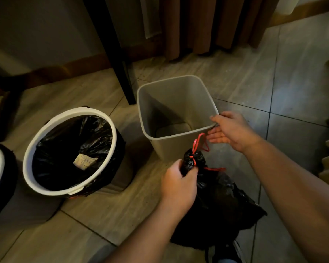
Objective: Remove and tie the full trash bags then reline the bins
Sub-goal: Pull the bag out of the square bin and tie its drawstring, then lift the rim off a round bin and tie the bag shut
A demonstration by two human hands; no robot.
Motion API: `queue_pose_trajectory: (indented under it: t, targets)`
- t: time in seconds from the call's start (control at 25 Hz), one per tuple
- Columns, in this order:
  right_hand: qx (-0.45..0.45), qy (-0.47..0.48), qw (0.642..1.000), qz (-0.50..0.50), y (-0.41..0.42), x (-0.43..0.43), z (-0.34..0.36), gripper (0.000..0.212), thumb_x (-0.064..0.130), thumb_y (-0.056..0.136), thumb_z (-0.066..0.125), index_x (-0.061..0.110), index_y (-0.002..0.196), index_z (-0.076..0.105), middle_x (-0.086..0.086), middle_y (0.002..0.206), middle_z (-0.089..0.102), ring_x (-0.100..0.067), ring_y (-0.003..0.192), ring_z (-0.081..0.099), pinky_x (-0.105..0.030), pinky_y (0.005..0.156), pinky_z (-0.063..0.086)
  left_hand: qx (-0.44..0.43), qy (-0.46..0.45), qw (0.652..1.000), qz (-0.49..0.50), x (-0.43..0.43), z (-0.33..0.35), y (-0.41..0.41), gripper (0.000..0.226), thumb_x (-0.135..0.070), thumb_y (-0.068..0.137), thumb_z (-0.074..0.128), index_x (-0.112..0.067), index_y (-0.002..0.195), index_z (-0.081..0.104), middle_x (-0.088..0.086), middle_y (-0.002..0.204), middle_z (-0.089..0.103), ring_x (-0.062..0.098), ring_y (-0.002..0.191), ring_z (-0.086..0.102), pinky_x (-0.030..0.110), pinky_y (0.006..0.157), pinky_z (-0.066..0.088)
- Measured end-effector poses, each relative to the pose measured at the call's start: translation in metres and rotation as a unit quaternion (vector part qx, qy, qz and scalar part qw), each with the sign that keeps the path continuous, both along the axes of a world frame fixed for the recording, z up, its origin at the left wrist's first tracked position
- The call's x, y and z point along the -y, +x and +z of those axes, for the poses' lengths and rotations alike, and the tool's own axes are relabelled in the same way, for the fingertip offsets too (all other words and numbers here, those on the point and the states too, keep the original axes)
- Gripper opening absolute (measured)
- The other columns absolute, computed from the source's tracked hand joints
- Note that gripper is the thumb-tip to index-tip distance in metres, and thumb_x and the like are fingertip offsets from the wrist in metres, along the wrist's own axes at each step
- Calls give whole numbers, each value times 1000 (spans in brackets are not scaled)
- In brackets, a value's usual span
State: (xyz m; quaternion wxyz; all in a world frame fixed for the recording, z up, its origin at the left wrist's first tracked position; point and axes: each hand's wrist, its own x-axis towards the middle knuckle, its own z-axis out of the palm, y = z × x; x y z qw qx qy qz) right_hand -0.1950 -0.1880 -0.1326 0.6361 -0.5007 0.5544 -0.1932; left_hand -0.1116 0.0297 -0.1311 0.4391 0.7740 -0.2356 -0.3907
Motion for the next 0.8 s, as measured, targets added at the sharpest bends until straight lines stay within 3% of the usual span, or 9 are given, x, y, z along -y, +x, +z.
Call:
queue_pose_trajectory:
  t: [0.08, 0.16, 0.28, 0.36, 0.44, 0.52, 0.64, 0.8]
  targets:
    - [2, -5, 1000, -12, 0, -3, -1, 14, 28, 101, 64, 15, 102, 60, -17, 62, 73, -37, 63, 77, -38, 51, 61, -33, 82, 991, -97, 4, -8, 0, 14, -29, 92, 73, -16, 94, 76, -6, 80, 73, 9, 75, 68, 22, 65, 49]
    - [-7, -15, 1000, -14, -1, -7, -1, 24, 38, 100, 67, 15, 105, 62, -17, 66, 74, -36, 64, 77, -39, 53, 62, -20, 137, 971, -194, 1, -9, -1, 30, -39, 89, 75, -13, 103, 75, 3, 95, 77, 20, 88, 71, 30, 76, 54]
    - [-110, -68, 991, -10, -12, -19, 7, 40, 58, 92, 69, 21, 106, 65, -16, 77, 75, -34, 62, 74, -48, 62, 64, -14, 134, 973, -189, -17, 6, 17, 42, -53, 84, 72, -21, 112, 73, 1, 107, 77, 21, 99, 73, 37, 88, 60]
    - [-220, -174, 960, 1, -22, -29, 29, 48, 67, 87, 66, 26, 112, 63, -9, 81, 73, -29, 68, 72, -51, 70, 64, -32, 108, 975, -193, -37, 24, 43, 40, -52, 88, 70, -25, 117, 74, -8, 103, 76, 11, 93, 71, 28, 82, 58]
    - [-297, -283, 911, 33, -23, -42, 63, 44, 66, 88, 65, 31, 116, 60, 2, 79, 71, -24, 73, 70, -48, 72, 60, -8, 83, 982, -168, -57, 46, 78, 34, -51, 90, 70, -31, 119, 73, -17, 94, 72, 0, 85, 67, 18, 72, 51]
    - [-311, -345, 881, 87, -12, -52, 96, 28, 52, 92, 67, 32, 111, 62, 9, 76, 69, -19, 71, 66, -39, 67, 52, 23, 55, 992, -112, -74, 72, 113, 26, -48, 90, 70, -34, 112, 74, -15, 83, 74, 2, 77, 70, 20, 70, 54]
    - [-279, -337, 871, 223, 40, -88, 152, 15, 36, 93, 71, 28, 106, 71, 5, 76, 72, -18, 69, 69, -41, 67, 57, 45, 19, 999, -3, -112, 105, 167, 14, -35, 91, 69, -32, 104, 74, -8, 84, 76, 14, 77, 72, 33, 77, 60]
    - [-262, -327, 781, 462, 122, -165, 212, 4, 45, 95, 68, 43, 95, 72, 17, 87, 75, 0, 80, 71, -25, 74, 57, 77, 38, 994, 67, -168, 121, 219, 11, -27, 92, 65, -31, 100, 72, -8, 91, 75, 18, 89, 72, 36, 82, 60]
